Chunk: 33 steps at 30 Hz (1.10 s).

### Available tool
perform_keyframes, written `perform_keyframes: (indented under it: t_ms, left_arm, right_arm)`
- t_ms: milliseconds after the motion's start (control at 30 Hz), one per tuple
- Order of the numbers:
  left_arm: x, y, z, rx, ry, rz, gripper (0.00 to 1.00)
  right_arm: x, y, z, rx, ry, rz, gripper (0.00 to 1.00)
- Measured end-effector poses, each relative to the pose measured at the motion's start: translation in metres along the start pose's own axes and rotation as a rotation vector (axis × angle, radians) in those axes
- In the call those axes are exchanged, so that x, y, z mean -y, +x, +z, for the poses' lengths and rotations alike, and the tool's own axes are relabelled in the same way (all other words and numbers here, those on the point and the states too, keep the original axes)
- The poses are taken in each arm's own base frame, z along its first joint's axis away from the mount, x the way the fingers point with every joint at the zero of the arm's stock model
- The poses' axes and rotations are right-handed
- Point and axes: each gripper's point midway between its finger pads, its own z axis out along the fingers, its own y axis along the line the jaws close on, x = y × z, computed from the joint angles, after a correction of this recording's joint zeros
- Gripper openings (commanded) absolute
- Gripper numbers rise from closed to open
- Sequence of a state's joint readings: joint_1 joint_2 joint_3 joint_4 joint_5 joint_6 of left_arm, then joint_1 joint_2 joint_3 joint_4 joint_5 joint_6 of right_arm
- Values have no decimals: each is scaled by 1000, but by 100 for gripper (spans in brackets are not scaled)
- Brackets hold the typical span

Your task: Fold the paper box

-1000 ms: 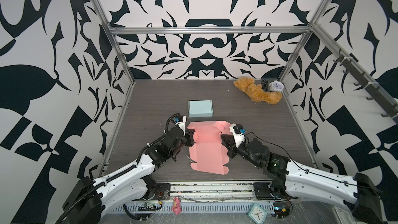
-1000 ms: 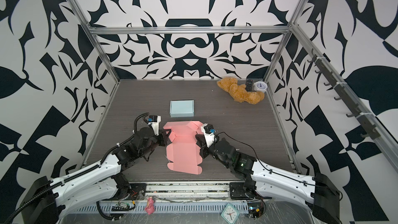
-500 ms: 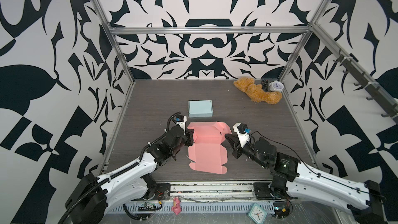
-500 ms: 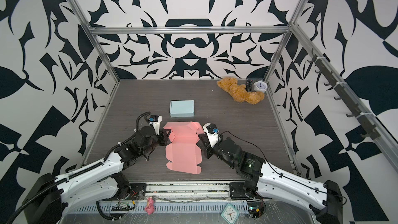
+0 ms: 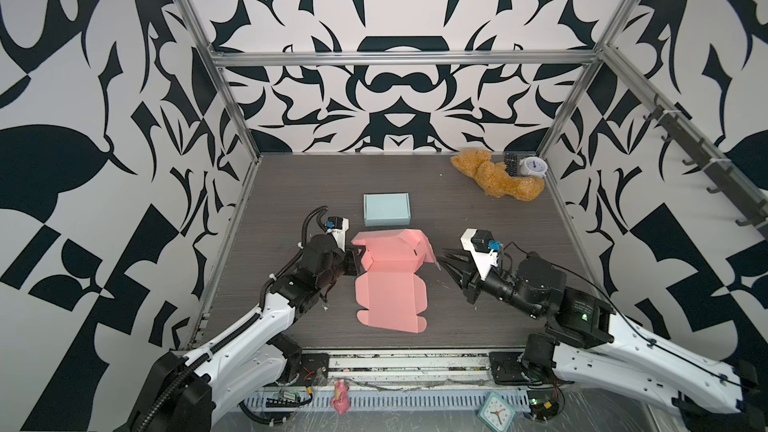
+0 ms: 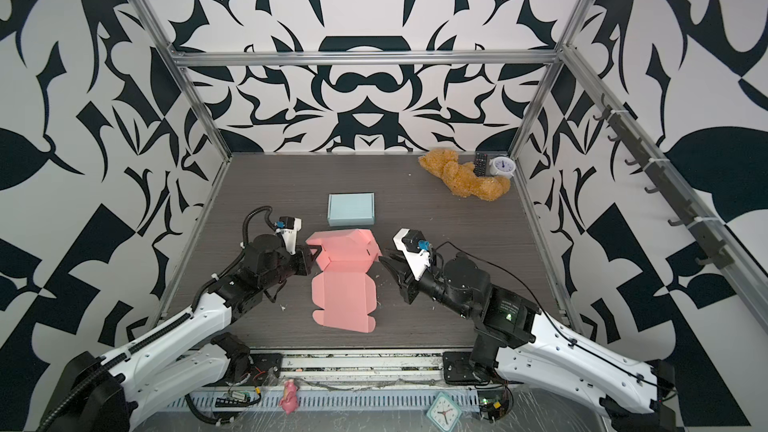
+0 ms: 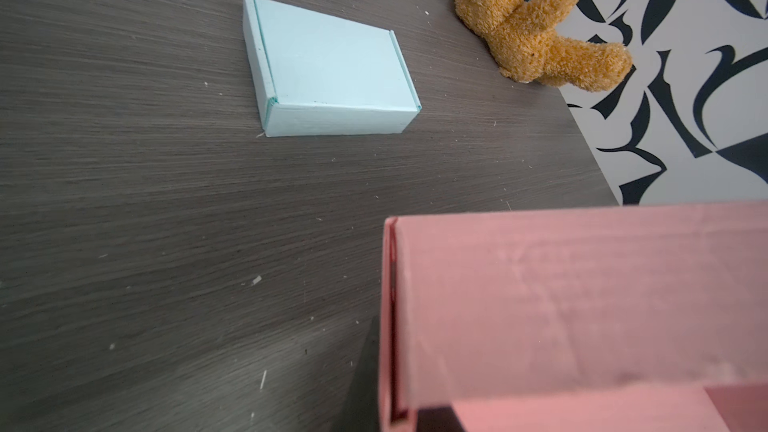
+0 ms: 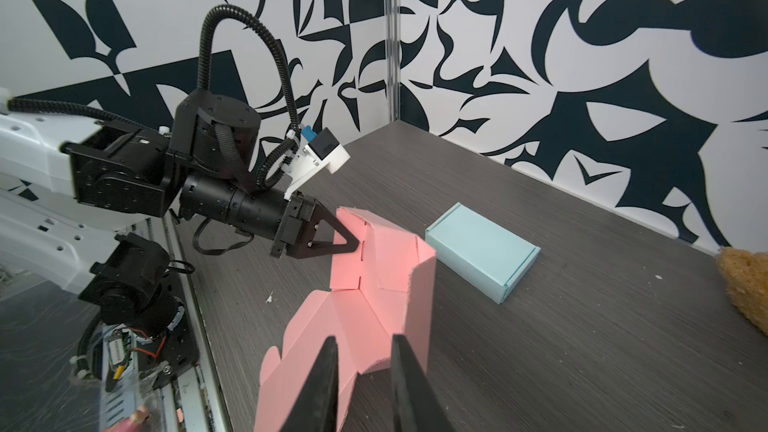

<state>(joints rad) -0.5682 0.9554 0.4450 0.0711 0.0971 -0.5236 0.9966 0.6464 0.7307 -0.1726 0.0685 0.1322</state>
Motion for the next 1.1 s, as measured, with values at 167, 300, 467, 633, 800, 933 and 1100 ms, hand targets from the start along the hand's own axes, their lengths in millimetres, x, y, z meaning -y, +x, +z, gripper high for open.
perform_keyframes:
  t_ms: [167, 300, 467, 633, 800, 933, 1100]
  left_arm:
    - [4, 10, 1, -50, 33, 17, 2]
    - [4, 12, -2, -64, 43, 21, 2]
    - [5, 9, -8, -55, 54, 34, 2]
    - [4, 9, -13, -57, 53, 39, 2]
    - [2, 12, -14, -70, 48, 42, 2]
    - [2, 12, -14, -71, 48, 43, 2]
    - [3, 15, -13, -81, 55, 42, 2]
  right_arm:
    - [28, 2, 5, -15, 24, 102, 26]
    - [42, 8, 17, -25, -33, 216, 29]
    - [36, 47, 40, -122, -182, 304, 33]
    - [20, 73, 47, -172, -319, 361, 37]
    - [8, 66, 47, -151, -413, 351, 36]
    - [0, 54, 41, -113, -465, 320, 37]
    - [-5, 52, 39, -105, -499, 309, 35]
